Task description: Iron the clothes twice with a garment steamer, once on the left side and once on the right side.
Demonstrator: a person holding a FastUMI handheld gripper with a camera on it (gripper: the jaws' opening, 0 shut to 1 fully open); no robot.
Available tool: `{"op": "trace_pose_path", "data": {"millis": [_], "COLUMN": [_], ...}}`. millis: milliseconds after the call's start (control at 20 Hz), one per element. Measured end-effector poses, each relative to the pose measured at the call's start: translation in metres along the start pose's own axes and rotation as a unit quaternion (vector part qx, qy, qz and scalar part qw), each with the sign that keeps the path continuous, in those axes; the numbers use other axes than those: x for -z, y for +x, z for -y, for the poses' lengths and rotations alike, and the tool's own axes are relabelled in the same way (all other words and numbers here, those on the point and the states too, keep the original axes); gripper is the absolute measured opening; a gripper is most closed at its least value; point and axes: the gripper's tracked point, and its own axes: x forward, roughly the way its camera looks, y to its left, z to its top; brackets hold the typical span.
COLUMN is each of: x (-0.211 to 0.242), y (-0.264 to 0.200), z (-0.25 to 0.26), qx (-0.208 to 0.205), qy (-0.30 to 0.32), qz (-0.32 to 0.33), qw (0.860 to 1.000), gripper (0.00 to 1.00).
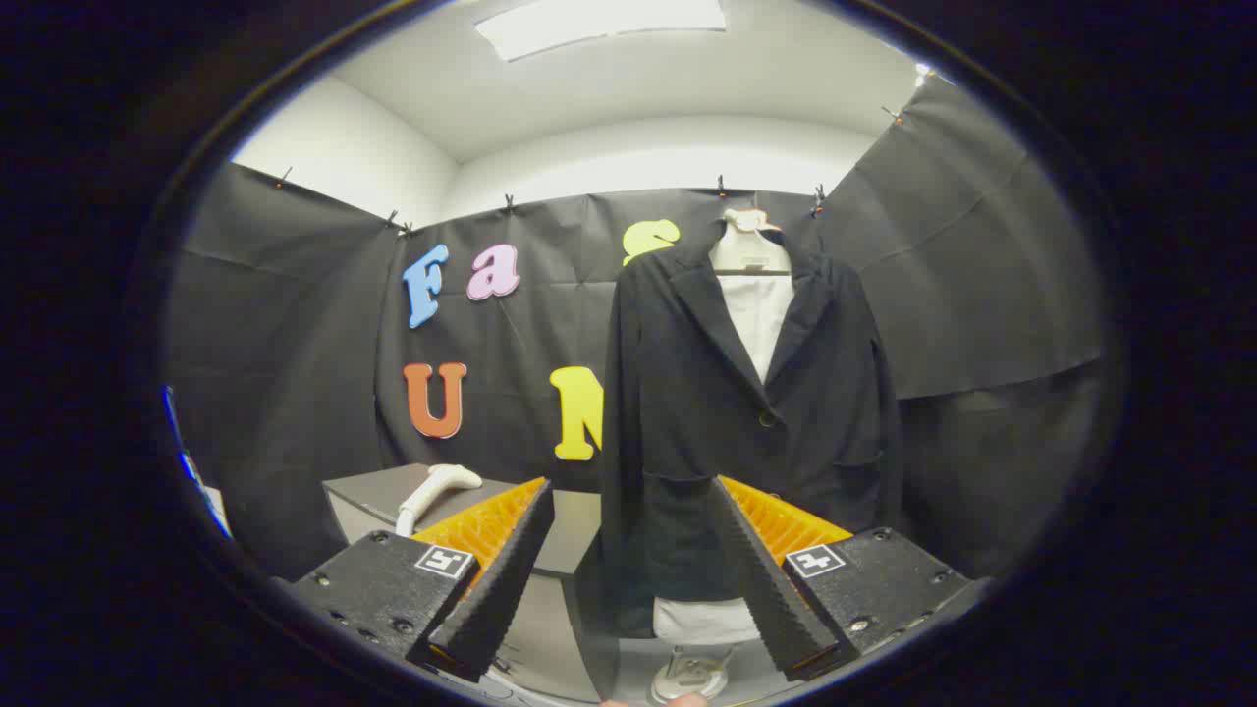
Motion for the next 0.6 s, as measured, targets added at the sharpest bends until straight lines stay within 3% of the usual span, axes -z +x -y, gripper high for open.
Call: {"op": "trace_pose_path", "data": {"millis": [600], "x": [-0.004], "y": [0.015], "z": [-0.002], "qx": [-0.006], "qy": [-0.003], "qz": [-0.006], "qw": [1.000], "gripper": [1.00]}}
